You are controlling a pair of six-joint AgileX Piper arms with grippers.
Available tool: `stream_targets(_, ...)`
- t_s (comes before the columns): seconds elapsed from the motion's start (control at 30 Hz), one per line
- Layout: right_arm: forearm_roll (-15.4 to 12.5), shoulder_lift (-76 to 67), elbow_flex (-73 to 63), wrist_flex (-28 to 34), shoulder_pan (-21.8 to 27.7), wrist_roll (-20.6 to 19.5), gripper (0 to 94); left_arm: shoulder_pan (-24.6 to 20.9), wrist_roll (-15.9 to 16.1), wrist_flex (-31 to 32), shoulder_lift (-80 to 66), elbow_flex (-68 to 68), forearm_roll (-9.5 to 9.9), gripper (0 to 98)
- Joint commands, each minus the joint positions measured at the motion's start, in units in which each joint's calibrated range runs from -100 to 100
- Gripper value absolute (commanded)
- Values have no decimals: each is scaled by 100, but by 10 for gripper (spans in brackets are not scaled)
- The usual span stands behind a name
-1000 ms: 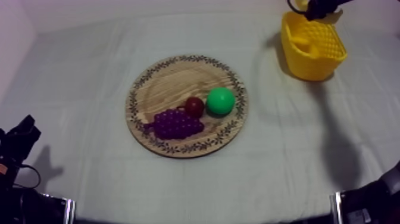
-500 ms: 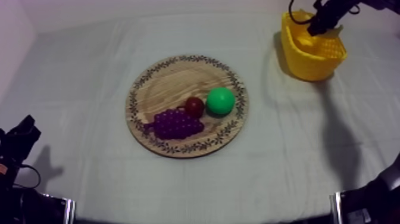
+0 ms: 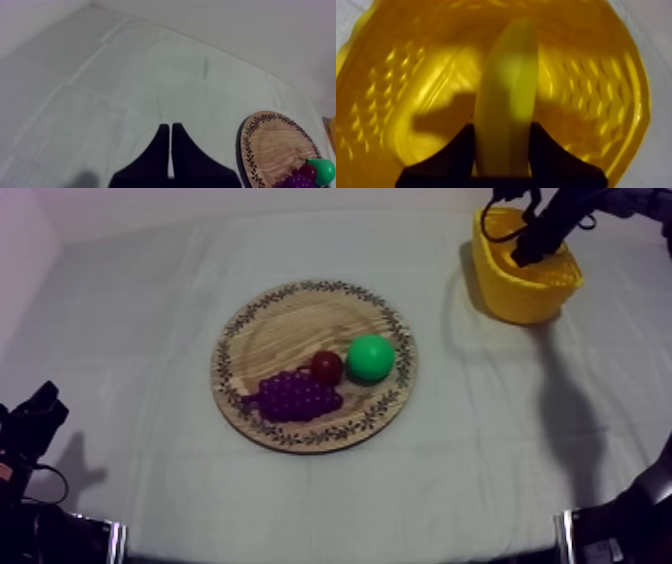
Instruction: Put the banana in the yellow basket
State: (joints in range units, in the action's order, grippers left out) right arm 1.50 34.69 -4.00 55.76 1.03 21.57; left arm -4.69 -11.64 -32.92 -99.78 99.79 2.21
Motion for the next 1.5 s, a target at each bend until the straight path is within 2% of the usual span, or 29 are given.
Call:
stream_targets(0.0,20,-10,-17,0,-16,-39,314,2,2,2,-5,-1,-3,1)
stream_targets(0.43,168,-632,789,-472,-145,-334,388,2,0,2,-5,-1,-3,1)
stream_targets(0.53,181,-905,1144,-645,-167,-358,323,2,1,2,-5,-1,-3,1)
stream_targets(0.63,173,-1293,1581,-901,-173,-408,149,2,0,2,-5,-1,-3,1)
stream_targets(0.77,245,-2029,2390,-1468,-116,-875,41,2,-1,2,-5,-1,-3,1)
stream_targets(1.03,509,-4095,4615,-2569,-12,-1811,9,2,0,2,-5,-1,-3,1)
stream_targets(1.2,285,-5651,6307,-3415,130,-1814,8,2,3,2,-5,-1,-3,1)
stream_targets(1.33,93,-6902,7384,-3531,138,-1721,17,2,1,2,-5,-1,-3,1)
stream_targets(1.47,105,-8186,8375,-3402,43,-1779,8,2,0,2,-5,-1,-3,1)
